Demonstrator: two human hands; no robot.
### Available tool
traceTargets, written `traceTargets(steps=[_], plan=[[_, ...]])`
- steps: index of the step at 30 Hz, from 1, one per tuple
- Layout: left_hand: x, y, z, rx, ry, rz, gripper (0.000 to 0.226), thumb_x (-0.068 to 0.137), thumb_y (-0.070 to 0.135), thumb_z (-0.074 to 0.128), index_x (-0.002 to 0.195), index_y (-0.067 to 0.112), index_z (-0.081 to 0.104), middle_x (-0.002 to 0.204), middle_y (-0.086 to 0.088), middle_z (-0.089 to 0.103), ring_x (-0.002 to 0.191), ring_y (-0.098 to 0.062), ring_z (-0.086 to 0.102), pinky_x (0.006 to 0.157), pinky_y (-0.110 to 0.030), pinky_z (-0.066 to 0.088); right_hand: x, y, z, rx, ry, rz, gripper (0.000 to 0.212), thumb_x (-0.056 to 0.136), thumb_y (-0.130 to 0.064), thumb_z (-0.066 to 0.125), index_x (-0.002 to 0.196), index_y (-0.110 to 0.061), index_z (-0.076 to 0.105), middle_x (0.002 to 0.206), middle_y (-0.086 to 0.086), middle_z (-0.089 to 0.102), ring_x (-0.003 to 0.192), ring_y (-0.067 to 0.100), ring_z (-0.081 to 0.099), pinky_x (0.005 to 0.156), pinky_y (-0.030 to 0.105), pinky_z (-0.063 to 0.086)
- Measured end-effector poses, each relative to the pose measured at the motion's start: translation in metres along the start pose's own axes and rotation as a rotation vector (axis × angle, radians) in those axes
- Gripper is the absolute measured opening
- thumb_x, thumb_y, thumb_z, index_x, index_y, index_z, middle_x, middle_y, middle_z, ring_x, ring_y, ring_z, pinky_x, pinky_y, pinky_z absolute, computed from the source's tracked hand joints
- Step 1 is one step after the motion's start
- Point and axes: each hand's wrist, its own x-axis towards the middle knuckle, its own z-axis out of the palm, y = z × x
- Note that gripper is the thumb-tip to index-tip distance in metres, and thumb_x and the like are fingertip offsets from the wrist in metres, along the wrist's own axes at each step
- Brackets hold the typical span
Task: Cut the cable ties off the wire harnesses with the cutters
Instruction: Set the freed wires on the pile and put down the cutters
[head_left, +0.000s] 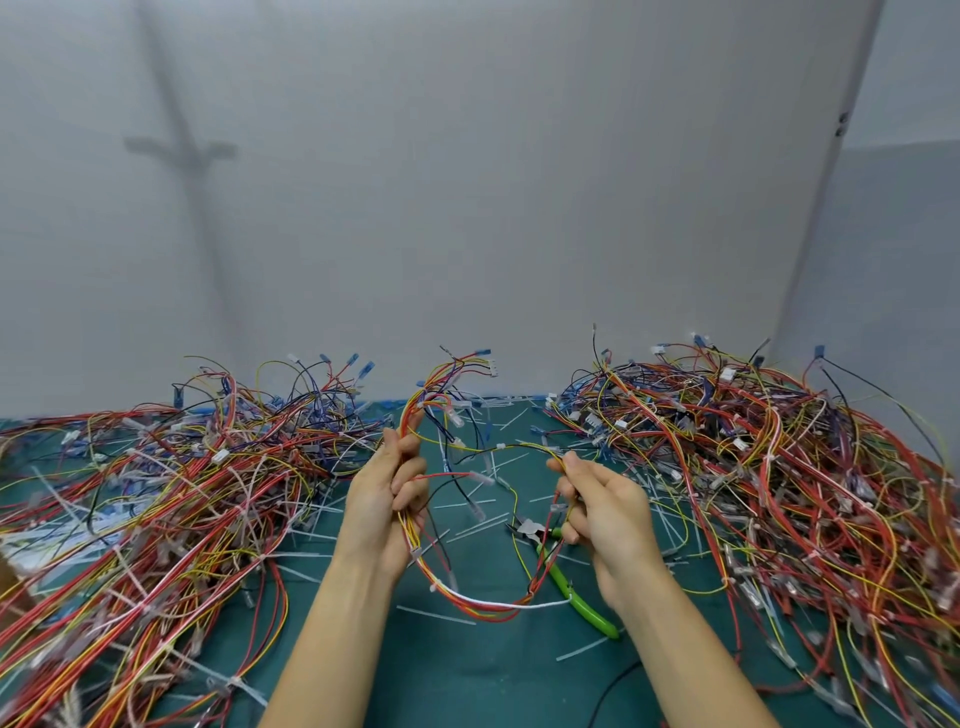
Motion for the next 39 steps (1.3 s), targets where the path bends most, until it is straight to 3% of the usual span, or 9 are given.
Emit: traceTargets(steps=[5, 9, 14, 17, 22, 28, 31, 35, 39], plan=[[0.003, -0.002, -0.003, 0.181, 0.054, 0.131, 0.025, 0.102, 0.008, 0.038, 0.116, 0.002, 0.058, 0.078, 0.003, 0.056, 0.05, -0.002, 0.043, 0.043, -0.011, 0.038, -0.002, -0.001, 0.002, -0.098, 0.031, -0.11, 0.014, 0.096, -0.018, 0.059, 0.102, -0.016, 0.072, 0.089, 0.003, 0.068, 0.044, 0.01, 0.045, 0.044, 0.023, 0.045], [0.002, -0.002, -0.004, 0.373, 0.035, 0.149, 0.03, 0.098, 0.002, 0.043, 0.119, 0.008, 0.063, 0.096, 0.007, 0.071, 0.066, -0.006, 0.054, 0.058, -0.018, 0.045, -0.009, -0.004, 0.005, -0.377, -0.002, -0.364, 0.011, 0.091, -0.02, 0.067, 0.096, -0.026, 0.074, 0.116, -0.01, 0.059, 0.085, 0.012, 0.065, 0.07, 0.034, 0.055], [0.001, -0.003, -0.002, 0.525, 0.02, 0.173, 0.035, 0.095, 0.001, 0.048, 0.126, 0.011, 0.06, 0.113, 0.008, 0.071, 0.071, -0.003, 0.059, 0.061, -0.016, 0.046, -0.024, -0.014, 0.011, -0.531, -0.691, -0.103, 0.023, 0.08, -0.034, 0.071, 0.092, -0.015, 0.076, 0.086, 0.009, 0.073, 0.076, 0.01, 0.066, 0.068, 0.026, 0.05], [0.0, -0.004, -0.001, 0.608, 0.008, 0.191, 0.034, 0.095, 0.003, 0.05, 0.125, 0.017, 0.062, 0.117, 0.009, 0.07, 0.072, 0.0, 0.061, 0.065, -0.015, 0.05, -0.026, -0.012, 0.012, -0.615, -0.831, -0.055, 0.012, 0.087, -0.019, 0.07, 0.091, -0.009, 0.074, 0.09, 0.011, 0.075, 0.07, 0.015, 0.066, 0.067, 0.028, 0.051], [-0.001, -0.006, 0.002, 0.619, 0.002, 0.18, 0.029, 0.092, 0.022, 0.056, 0.118, 0.015, 0.066, 0.112, -0.003, 0.073, 0.085, -0.006, 0.067, 0.078, -0.026, 0.049, -0.025, -0.016, 0.012, -0.34, -0.716, -0.117, 0.025, 0.093, -0.027, 0.063, 0.09, -0.006, 0.075, 0.075, 0.009, 0.073, 0.039, 0.013, 0.044, 0.042, 0.017, 0.036], [-0.01, -0.012, 0.012, 0.735, -0.193, 0.096, 0.027, 0.085, 0.044, 0.069, 0.103, 0.024, 0.072, 0.122, -0.008, 0.069, 0.103, -0.019, 0.068, 0.083, -0.029, 0.055, -0.023, -0.012, 0.02, -0.203, -0.562, -0.16, 0.035, 0.084, -0.049, 0.057, 0.095, -0.023, 0.078, 0.062, 0.005, 0.059, 0.037, 0.007, 0.023, 0.039, 0.021, 0.015], [-0.009, -0.011, 0.013, 0.689, -0.168, 0.112, 0.044, 0.082, 0.037, 0.072, 0.118, 0.013, 0.064, 0.126, -0.009, 0.066, 0.093, -0.016, 0.068, 0.081, -0.027, 0.054, -0.024, -0.009, 0.023, -0.215, -0.546, -0.155, 0.037, 0.087, -0.051, 0.056, 0.101, -0.023, 0.077, 0.073, -0.001, 0.057, 0.043, 0.005, 0.025, 0.041, 0.018, 0.02], [-0.008, -0.011, 0.015, 0.517, -0.075, 0.155, 0.016, 0.08, 0.028, 0.069, 0.093, 0.024, 0.077, 0.117, -0.008, 0.071, 0.085, -0.011, 0.065, 0.076, -0.023, 0.052, -0.02, -0.013, 0.014, -0.057, -0.63, -0.036, 0.042, 0.093, -0.037, 0.046, 0.109, -0.009, 0.073, 0.083, 0.005, 0.066, 0.058, 0.011, 0.043, 0.05, 0.023, 0.035], [-0.005, -0.008, 0.016, 0.267, -0.005, 0.192, 0.025, 0.079, 0.019, 0.065, 0.102, 0.01, 0.063, 0.107, -0.009, 0.074, 0.078, -0.008, 0.068, 0.07, -0.018, 0.056, -0.019, -0.019, 0.001, -0.147, -0.666, -0.01, 0.037, 0.086, -0.019, 0.048, 0.108, -0.003, 0.073, 0.086, 0.011, 0.071, 0.08, 0.015, 0.064, 0.066, 0.019, 0.046]])
